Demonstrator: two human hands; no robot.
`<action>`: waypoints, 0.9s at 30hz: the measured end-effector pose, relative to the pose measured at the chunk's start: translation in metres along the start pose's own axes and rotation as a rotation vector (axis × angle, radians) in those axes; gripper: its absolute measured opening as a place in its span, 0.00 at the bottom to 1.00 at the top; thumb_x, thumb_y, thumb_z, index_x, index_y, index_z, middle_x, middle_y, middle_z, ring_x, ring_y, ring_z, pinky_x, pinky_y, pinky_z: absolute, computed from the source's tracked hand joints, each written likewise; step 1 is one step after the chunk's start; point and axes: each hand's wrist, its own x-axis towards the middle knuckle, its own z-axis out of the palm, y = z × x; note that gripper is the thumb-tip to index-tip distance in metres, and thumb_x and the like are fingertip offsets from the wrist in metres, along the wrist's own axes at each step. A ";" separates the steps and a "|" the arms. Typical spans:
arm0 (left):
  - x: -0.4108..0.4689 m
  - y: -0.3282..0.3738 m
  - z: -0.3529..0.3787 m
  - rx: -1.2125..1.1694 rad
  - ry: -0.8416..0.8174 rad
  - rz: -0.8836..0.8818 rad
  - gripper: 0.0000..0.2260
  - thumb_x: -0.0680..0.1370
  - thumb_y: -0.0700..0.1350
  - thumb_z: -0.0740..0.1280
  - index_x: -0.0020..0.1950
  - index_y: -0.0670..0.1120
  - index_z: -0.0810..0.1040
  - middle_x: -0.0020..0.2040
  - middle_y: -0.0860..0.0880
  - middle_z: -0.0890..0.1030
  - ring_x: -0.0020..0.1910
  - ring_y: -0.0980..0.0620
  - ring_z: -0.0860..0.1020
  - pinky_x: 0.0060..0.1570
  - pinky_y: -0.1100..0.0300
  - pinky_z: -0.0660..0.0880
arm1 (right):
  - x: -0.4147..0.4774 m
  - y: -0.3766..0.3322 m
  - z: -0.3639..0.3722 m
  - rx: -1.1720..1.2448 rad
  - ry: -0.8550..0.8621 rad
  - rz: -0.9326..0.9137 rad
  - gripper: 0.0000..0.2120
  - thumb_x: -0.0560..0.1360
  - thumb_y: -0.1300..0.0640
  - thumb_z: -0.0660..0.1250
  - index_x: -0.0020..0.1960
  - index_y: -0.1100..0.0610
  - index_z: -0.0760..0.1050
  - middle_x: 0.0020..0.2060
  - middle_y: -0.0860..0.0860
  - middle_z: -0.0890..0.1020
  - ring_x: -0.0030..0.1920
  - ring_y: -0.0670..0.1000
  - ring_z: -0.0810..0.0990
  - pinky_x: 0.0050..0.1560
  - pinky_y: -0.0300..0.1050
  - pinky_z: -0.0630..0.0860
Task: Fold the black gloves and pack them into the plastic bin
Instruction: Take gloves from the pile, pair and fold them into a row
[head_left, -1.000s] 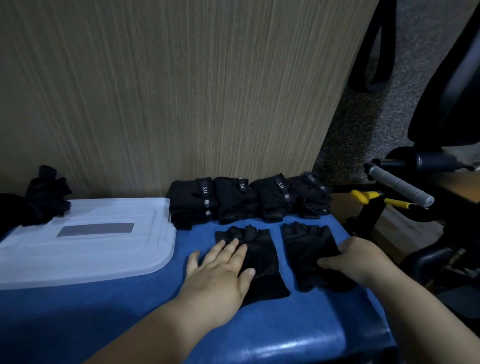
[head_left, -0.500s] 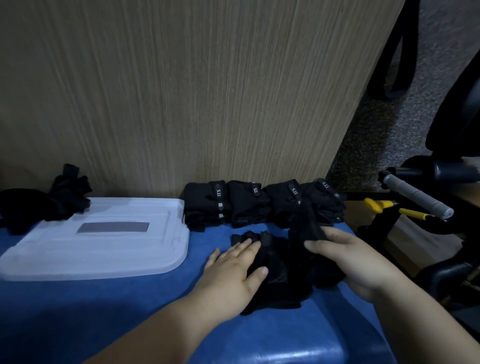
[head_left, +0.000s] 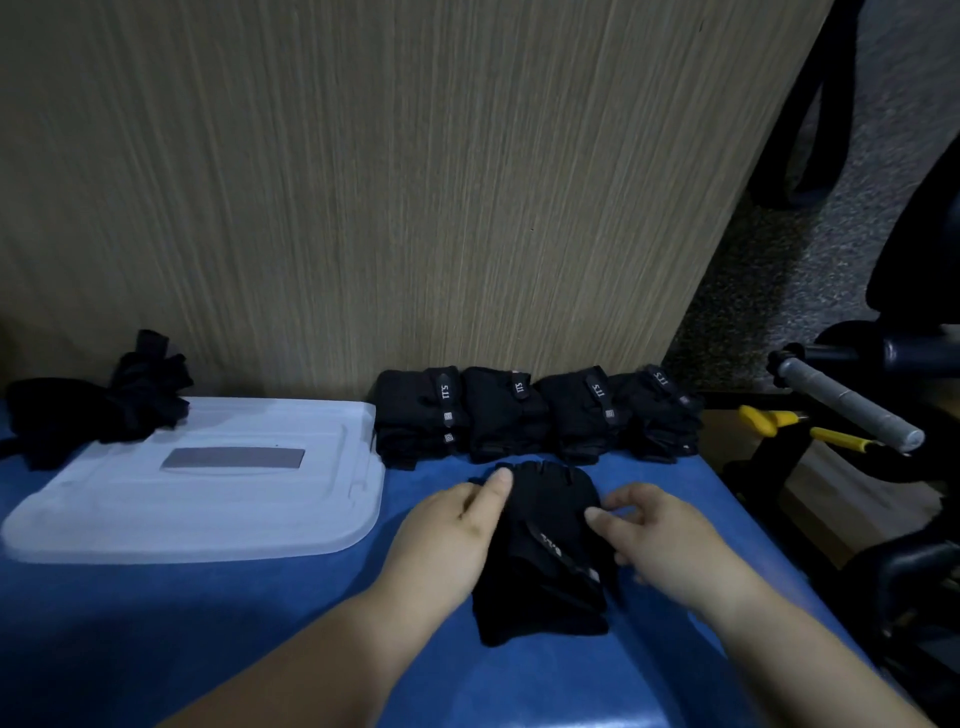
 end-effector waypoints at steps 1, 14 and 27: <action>0.001 -0.001 0.001 0.027 -0.005 0.002 0.22 0.78 0.62 0.58 0.40 0.45 0.77 0.37 0.52 0.79 0.39 0.55 0.76 0.42 0.59 0.71 | 0.001 0.001 0.001 -0.012 0.002 0.016 0.17 0.71 0.40 0.69 0.55 0.48 0.74 0.43 0.48 0.81 0.45 0.50 0.80 0.47 0.47 0.79; -0.007 0.008 0.004 -0.506 -0.089 -0.059 0.15 0.73 0.39 0.72 0.54 0.48 0.70 0.43 0.51 0.85 0.42 0.52 0.84 0.44 0.55 0.80 | -0.009 -0.016 0.012 0.570 -0.014 -0.249 0.14 0.76 0.63 0.68 0.53 0.44 0.76 0.45 0.50 0.84 0.41 0.52 0.84 0.39 0.47 0.80; -0.013 -0.008 -0.002 0.008 0.004 0.100 0.13 0.76 0.45 0.68 0.56 0.62 0.74 0.42 0.55 0.75 0.27 0.61 0.72 0.30 0.73 0.67 | -0.008 -0.006 0.020 0.439 -0.161 -0.251 0.18 0.76 0.63 0.68 0.56 0.41 0.76 0.53 0.42 0.80 0.44 0.57 0.84 0.44 0.48 0.81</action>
